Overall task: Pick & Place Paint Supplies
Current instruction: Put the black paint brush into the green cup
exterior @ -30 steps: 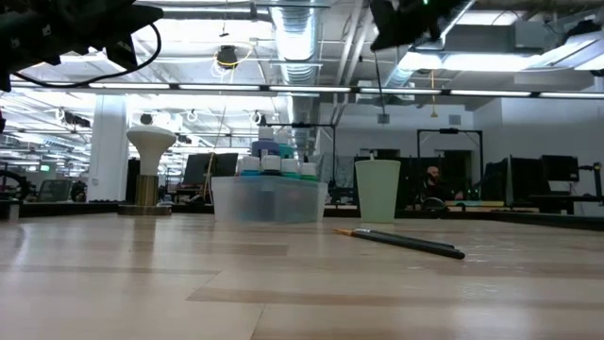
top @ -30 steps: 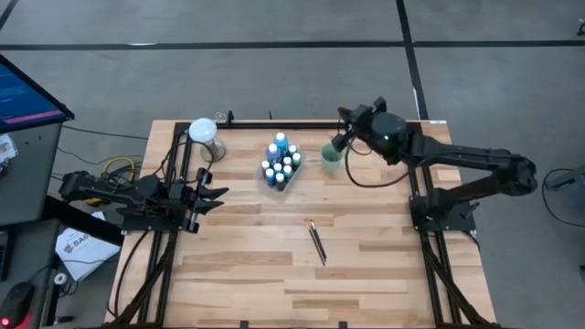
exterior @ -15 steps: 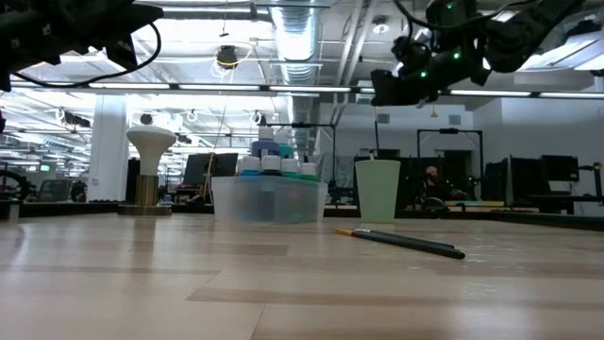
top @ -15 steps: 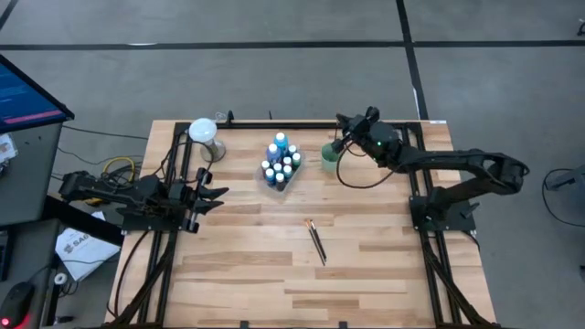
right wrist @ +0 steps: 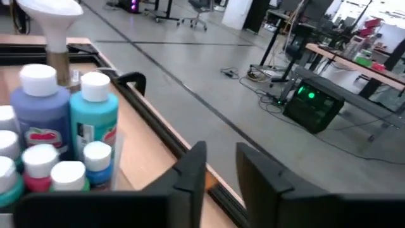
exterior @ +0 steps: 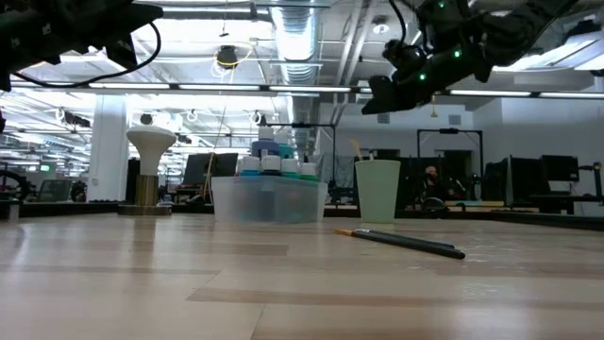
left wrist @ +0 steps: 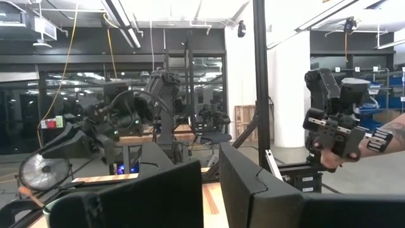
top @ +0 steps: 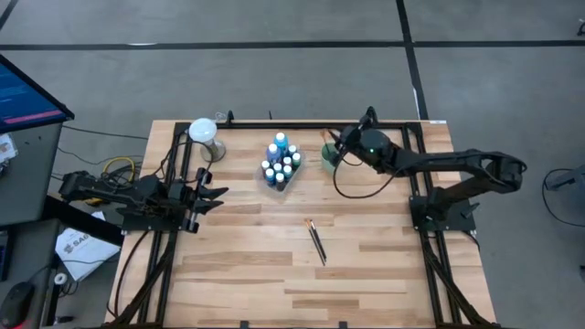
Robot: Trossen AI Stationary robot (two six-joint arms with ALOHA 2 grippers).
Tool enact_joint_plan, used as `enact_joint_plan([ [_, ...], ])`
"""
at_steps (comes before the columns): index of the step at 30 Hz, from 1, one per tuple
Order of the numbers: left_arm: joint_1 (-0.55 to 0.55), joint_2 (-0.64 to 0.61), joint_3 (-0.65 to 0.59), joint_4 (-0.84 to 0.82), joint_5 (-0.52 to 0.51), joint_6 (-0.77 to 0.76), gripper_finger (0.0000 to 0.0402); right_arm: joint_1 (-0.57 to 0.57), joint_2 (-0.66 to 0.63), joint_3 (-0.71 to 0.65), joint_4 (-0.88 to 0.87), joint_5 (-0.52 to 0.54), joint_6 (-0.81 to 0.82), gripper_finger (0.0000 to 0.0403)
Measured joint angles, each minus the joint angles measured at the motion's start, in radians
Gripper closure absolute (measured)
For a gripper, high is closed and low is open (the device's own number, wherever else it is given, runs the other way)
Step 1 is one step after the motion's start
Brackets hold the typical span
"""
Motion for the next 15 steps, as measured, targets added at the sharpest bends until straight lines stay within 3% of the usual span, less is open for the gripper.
enact_joint_plan([
  [4,0.000,0.000,0.000,0.002,0.000,0.000,0.0401,0.042,-0.047,0.069,-0.201,0.030,0.027,0.0275],
  [7,0.000,0.000,0.000,0.005,0.000,0.000,0.0401,0.097,-0.089,0.177,-0.428,0.057,0.132,0.0235],
  [12,0.000,0.000,0.000,0.006,0.000,0.000,0.0401,0.218,-0.044,0.412,-0.932,0.047,0.604,0.0196],
  [15,0.000,0.000,0.000,0.006,0.000,0.000,0.0401,0.310,0.041,0.514,-1.128,-0.005,0.830,0.0195],
])
